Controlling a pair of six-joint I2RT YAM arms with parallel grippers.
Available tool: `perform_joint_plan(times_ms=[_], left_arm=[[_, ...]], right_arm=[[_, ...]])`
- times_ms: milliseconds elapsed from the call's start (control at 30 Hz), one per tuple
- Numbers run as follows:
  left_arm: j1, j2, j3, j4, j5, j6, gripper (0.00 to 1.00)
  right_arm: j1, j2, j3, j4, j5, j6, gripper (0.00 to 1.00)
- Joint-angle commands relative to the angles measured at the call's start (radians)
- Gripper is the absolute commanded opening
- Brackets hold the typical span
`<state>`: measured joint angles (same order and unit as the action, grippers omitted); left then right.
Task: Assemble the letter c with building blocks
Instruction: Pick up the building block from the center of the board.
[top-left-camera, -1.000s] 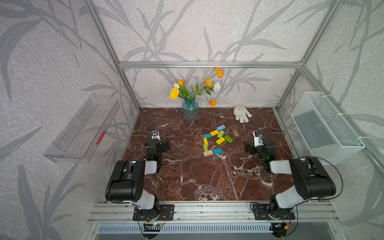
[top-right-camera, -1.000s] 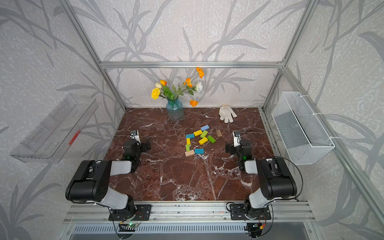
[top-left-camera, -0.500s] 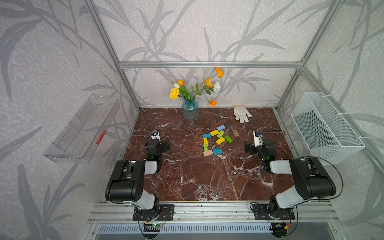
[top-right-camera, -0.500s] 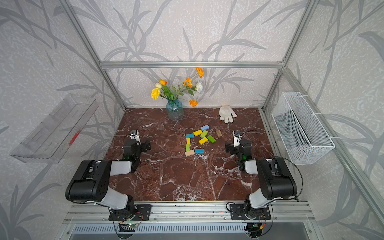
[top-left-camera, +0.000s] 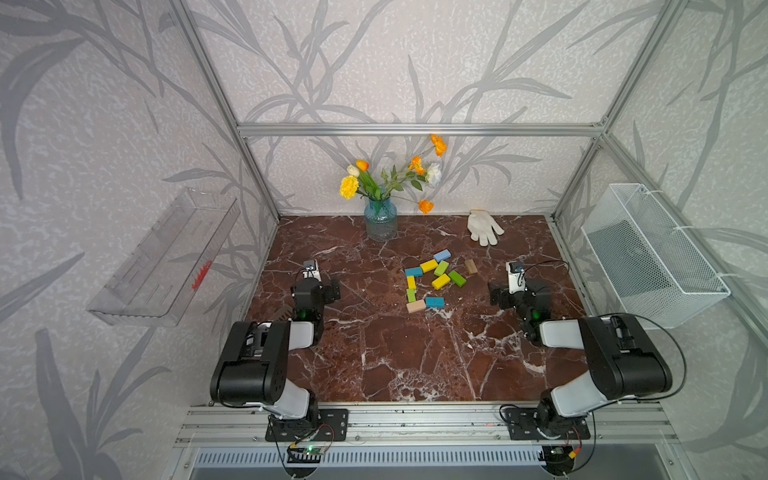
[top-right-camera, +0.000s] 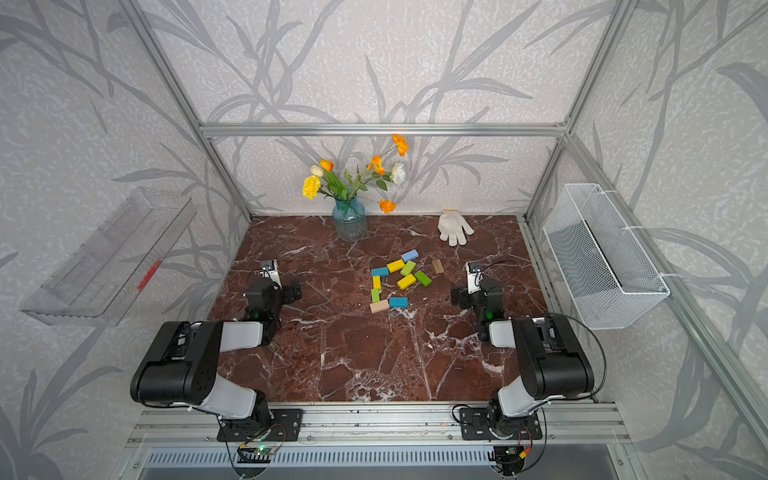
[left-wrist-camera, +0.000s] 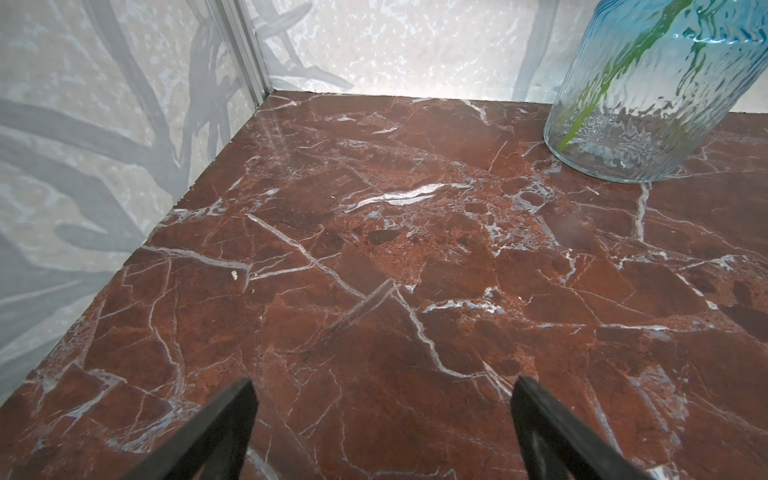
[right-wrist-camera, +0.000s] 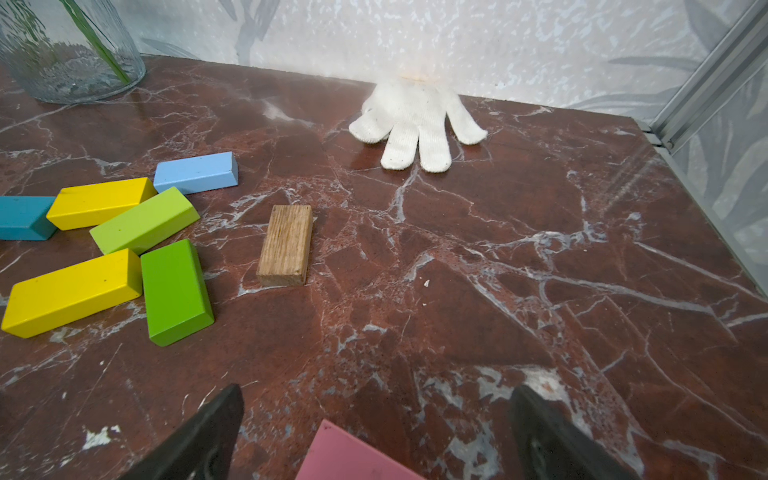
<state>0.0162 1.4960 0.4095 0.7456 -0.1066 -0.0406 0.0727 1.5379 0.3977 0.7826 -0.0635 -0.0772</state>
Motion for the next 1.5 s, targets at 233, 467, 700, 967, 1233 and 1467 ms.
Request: perform_joint_plan(times_ms=[233,467,700,967,1233,1467], left_arm=[[-0.056,-0.313,0.209,-0.658,0.012,-0.091,0.89],[-0.162,-0.401,0.311,-0.985,0.077,-0.336,0.83],[-0.346,-0.356,0.422,-1.209,0.094,-0.648,0.8],[-0.542,-0.139,0.582,-1.353,0.043,-0.762,0.81],[-0.643,0.096,0.774,-1.408,0.088,-0.791,0.79],[-0.682,0.29,0.944,-1.455,0.162,-0.776,0.76]], right_arm=[[0.115,-0.253,0.267,-0.674,0.062,0.075,0.94],[0.164,-0.267,0.426,-1.049,-0.079,0.211,0.87],[0.226,-0.295,0.461,-1.27,-0.124,0.299,0.84],[0.226,-0.297,0.505,-1.444,-0.177,0.384,0.84],[0.214,-0.291,0.52,-1.474,-0.22,0.391,0.81],[0.116,-0.256,0.52,-1.47,-0.337,0.38,0.79]])
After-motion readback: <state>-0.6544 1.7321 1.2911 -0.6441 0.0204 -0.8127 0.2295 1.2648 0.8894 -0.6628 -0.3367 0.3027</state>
